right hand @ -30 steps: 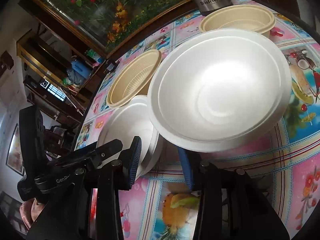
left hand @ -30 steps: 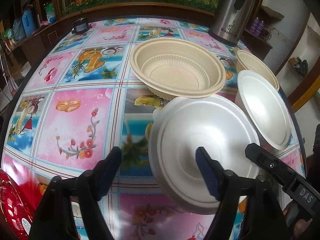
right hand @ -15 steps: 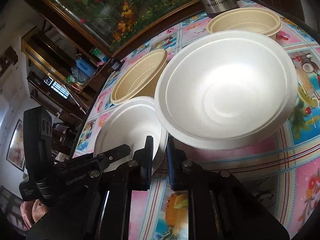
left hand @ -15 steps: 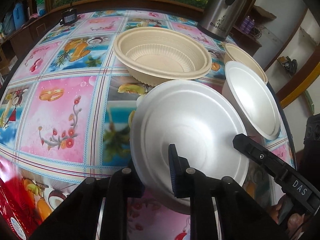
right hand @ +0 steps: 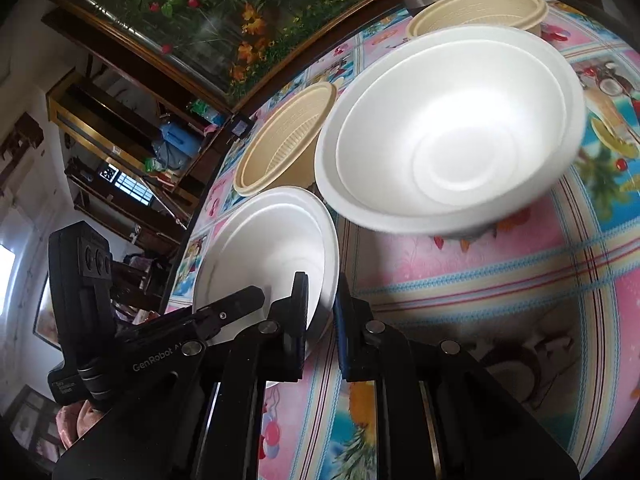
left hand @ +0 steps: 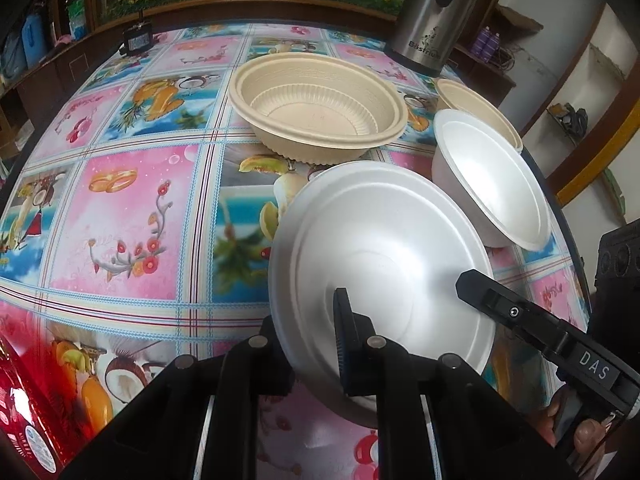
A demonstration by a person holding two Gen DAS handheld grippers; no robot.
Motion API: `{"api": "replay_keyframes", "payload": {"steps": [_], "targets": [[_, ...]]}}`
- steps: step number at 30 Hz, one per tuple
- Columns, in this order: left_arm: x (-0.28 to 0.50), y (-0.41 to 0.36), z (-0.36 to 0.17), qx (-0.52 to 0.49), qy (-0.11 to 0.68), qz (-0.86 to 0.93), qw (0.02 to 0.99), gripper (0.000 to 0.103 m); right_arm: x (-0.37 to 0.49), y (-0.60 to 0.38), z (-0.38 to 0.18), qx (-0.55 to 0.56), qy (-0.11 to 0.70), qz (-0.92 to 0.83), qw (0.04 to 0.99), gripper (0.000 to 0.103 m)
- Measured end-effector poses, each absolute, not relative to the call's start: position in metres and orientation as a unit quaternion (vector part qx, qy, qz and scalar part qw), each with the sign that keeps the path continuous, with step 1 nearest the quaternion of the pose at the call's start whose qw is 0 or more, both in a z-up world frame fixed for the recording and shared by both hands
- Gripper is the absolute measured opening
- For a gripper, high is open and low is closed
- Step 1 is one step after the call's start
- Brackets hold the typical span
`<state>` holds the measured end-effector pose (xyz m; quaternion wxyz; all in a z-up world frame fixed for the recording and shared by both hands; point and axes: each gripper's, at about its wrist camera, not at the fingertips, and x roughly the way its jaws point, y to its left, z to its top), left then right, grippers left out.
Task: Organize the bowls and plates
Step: 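Lift the white foam plate off the table with the right gripper, then bring the white plate onto the red plates held by the left gripper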
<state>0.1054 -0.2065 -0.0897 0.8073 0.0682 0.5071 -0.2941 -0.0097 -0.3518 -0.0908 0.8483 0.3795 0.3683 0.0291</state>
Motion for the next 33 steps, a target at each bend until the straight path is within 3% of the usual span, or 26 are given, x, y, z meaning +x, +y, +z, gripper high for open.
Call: {"api": "replay_keyframes", "payload": {"steps": [17, 33], "targets": [[0.068, -0.139, -0.053, 0.053, 0.465, -0.274, 0.84, 0.014, -0.029, -0.295, -0.05, 0.343, 0.359, 0.069, 0.866, 0.013], [0.046, 0.003, -0.028, -0.002, 0.436, -0.184, 0.881, 0.015, -0.009, -0.16, -0.013, 0.256, 0.379, 0.17, 0.873, 0.013]]}}
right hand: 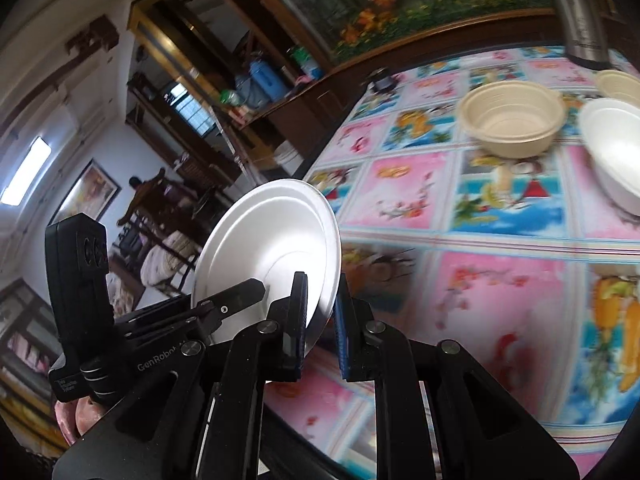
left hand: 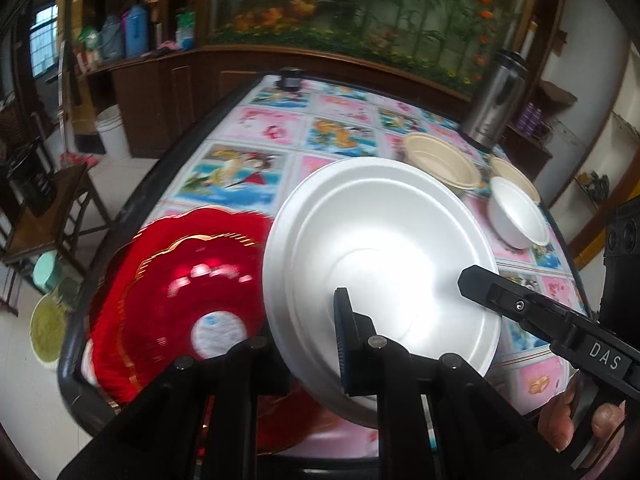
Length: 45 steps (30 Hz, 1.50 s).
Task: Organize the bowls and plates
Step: 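Bring the white plate onto the red plates held by the left gripper, then lower the red and white plate stack onto the table edge, open both grippers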
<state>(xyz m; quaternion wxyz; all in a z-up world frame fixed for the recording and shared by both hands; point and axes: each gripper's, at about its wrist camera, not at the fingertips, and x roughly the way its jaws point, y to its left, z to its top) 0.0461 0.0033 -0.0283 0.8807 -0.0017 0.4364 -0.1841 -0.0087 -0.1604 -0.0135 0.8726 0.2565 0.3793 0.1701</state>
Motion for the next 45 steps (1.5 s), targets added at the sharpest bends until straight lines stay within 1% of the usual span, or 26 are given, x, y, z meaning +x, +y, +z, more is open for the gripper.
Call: {"api": "replay_keyframes", "payload": {"steps": [5, 10, 19, 24, 26, 27, 30, 32, 34, 37, 44, 45], "targets": [[0.05, 0.045, -0.038, -0.021, 0.447, -0.142, 0.883, 0.015, 0.014, -0.116, -0.024, 0.233, 0.404, 0.202, 0.861, 0.013], [0.055, 0.07, -0.051, -0.032, 0.459, -0.113, 0.881, 0.015, 0.035, -0.081, -0.036, 0.216, 0.426, 0.22, 0.85, 0.013], [0.06, 0.083, -0.073, -0.04, 0.483, -0.098, 0.869, 0.015, 0.051, -0.057, -0.059, 0.202, 0.451, 0.222, 0.841, 0.013], [0.063, 0.083, -0.079, -0.035, 0.493, -0.086, 0.865, 0.016, 0.054, -0.049, -0.067, 0.171, 0.455, 0.206, 0.849, 0.013], [0.063, 0.083, -0.08, -0.024, 0.492, -0.071, 0.867, 0.022, 0.053, -0.045, -0.067, 0.16, 0.452, 0.204, 0.853, 0.013], [0.063, 0.084, -0.079, -0.022, 0.489, -0.066, 0.87, 0.022, 0.052, -0.043, -0.067, 0.151, 0.45, 0.203, 0.856, 0.013], [0.06, 0.087, -0.071, -0.011, 0.474, -0.053, 0.879, 0.031, 0.046, -0.043, -0.062, 0.123, 0.434, 0.188, 0.873, 0.015], [0.058, 0.089, -0.066, 0.001, 0.463, -0.038, 0.886, 0.054, 0.046, -0.047, -0.059, 0.12, 0.427, 0.184, 0.877, 0.021], [0.055, 0.091, -0.059, 0.003, 0.447, -0.034, 0.894, 0.058, 0.046, -0.052, -0.057, 0.129, 0.425, 0.187, 0.877, 0.03], [0.053, 0.092, -0.052, 0.016, 0.434, -0.018, 0.901, 0.061, 0.045, -0.059, -0.056, 0.142, 0.414, 0.192, 0.879, 0.031], [0.045, 0.093, -0.031, -0.001, 0.394, -0.012, 0.919, 0.061, 0.034, -0.098, -0.045, 0.188, 0.353, 0.189, 0.897, 0.031], [0.044, 0.089, -0.027, -0.003, 0.384, -0.014, 0.923, 0.062, 0.032, -0.108, -0.044, 0.195, 0.346, 0.181, 0.9, 0.033]]}}
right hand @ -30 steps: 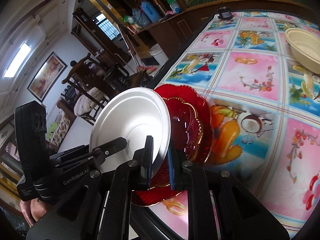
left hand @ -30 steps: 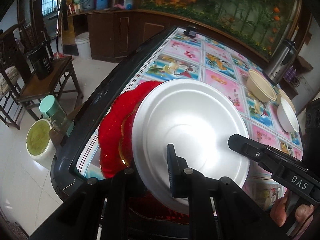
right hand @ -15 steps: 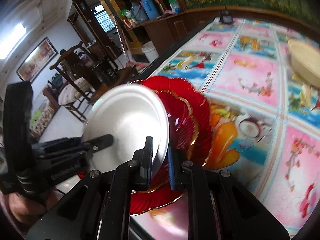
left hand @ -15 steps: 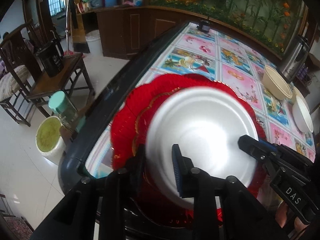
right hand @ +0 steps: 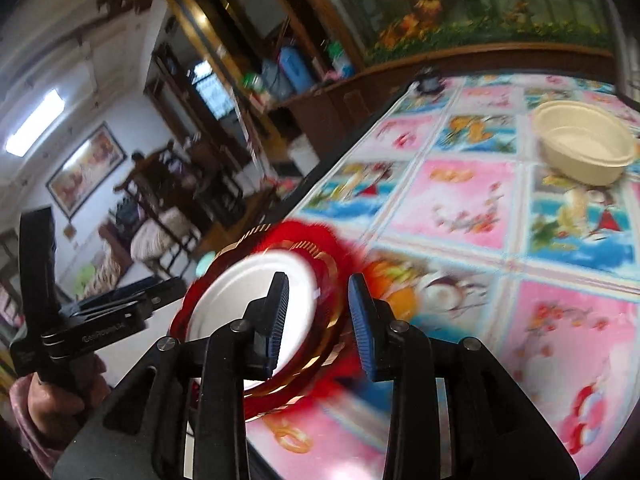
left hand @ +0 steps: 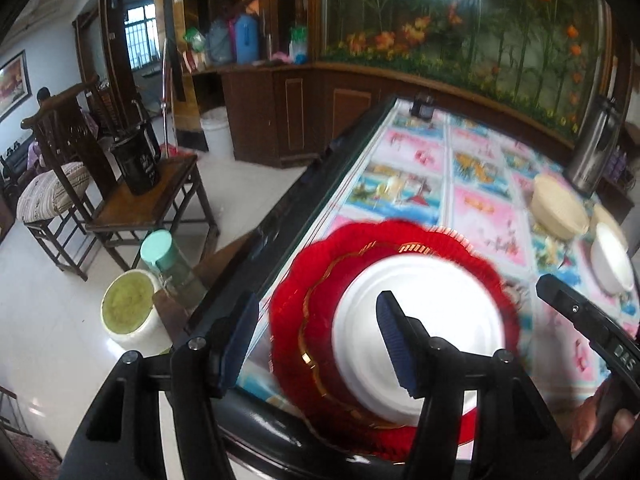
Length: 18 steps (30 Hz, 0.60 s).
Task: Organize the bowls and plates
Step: 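Lower the red and white plate stack onto the table edge, open both grippers, then move the right gripper to a beige disposable plate and grasp its rim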
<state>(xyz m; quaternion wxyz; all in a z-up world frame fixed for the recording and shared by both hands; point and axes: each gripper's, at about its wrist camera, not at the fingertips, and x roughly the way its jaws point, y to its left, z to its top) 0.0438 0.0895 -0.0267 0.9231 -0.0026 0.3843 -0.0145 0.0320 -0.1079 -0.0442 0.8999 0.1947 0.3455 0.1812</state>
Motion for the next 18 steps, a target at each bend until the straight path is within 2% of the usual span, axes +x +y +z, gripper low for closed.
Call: {"api": "replay_keyframes", "payload": {"steps": [2, 5, 11, 18], "targets": [[0.04, 0.082, -0.019, -0.002, 0.368, -0.024, 0.93, 0.067, 0.03, -0.126, -0.044, 0.206, 0.339, 0.162, 0.904, 0.041], [0.032, 0.058, -0.009, 0.001, 0.342, -0.061, 0.938, 0.079, 0.023, -0.154, -0.048, 0.222, 0.332, 0.133, 0.907, 0.041], [0.022, -0.016, -0.007, 0.039, 0.338, -0.167, 0.925, 0.08, 0.001, -0.216, -0.056, 0.253, 0.319, 0.072, 0.911, 0.041], [0.02, -0.098, -0.036, 0.065, 0.405, -0.259, 0.875, 0.08, -0.037, -0.285, -0.052, 0.283, 0.285, 0.015, 0.916, 0.041]]}}
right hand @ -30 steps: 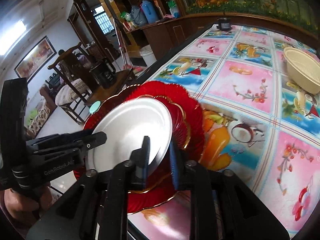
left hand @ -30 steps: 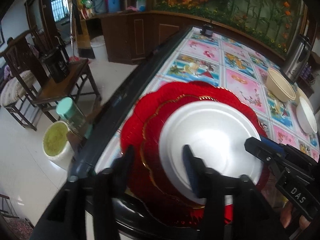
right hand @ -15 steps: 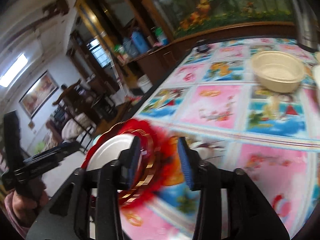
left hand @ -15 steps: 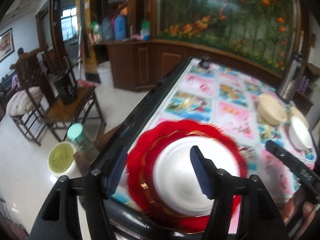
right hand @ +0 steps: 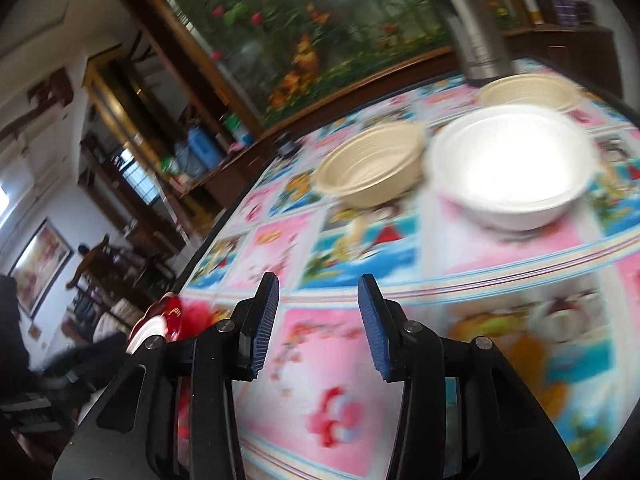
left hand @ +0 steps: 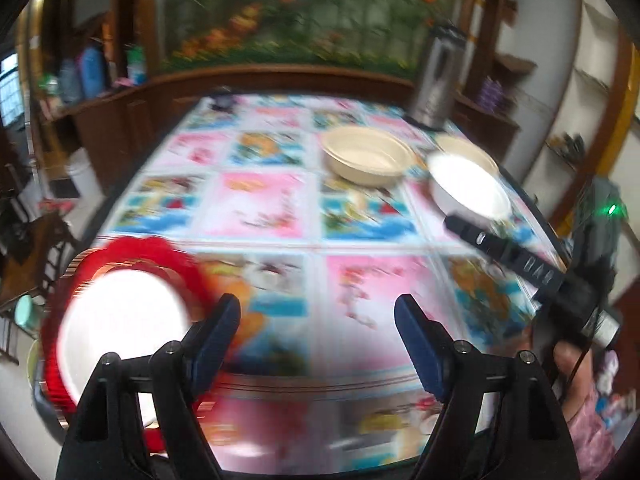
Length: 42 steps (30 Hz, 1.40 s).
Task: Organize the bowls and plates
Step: 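Move the right gripper to a beige disposable plate and grasp its rim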
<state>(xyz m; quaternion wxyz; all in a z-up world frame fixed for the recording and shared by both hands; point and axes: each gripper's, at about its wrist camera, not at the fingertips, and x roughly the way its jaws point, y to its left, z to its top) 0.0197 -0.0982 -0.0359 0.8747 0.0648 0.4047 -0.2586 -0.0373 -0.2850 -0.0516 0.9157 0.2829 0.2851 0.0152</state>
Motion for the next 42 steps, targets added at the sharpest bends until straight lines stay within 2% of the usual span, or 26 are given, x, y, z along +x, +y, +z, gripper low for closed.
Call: {"api": "replay_keyframes", "payload": {"steps": [9, 14, 19, 30, 42], "targets": [[0.025, -0.144, -0.053, 0.084, 0.438, -0.28, 0.85, 0.08, -0.079, -0.375, -0.036, 0.324, 0.25, -0.07, 0.91, 0.041], [0.042, -0.162, -0.049, 0.06, 0.451, -0.289, 0.843, 0.08, -0.086, -0.401, -0.021, 0.329, 0.229, -0.101, 0.911, 0.041], [0.065, -0.191, -0.039, 0.05, 0.441, -0.292, 0.847, 0.08, -0.083, -0.443, -0.027, 0.356, 0.233, -0.131, 0.895, 0.041], [0.113, -0.252, -0.04, 0.03, 0.439, -0.252, 0.862, 0.08, -0.047, -0.471, -0.04, 0.366, 0.27, -0.144, 0.879, 0.041], [0.124, -0.249, -0.044, 0.011, 0.445, -0.239, 0.863, 0.08, -0.044, -0.505, -0.034, 0.397, 0.246, -0.152, 0.871, 0.041]]}}
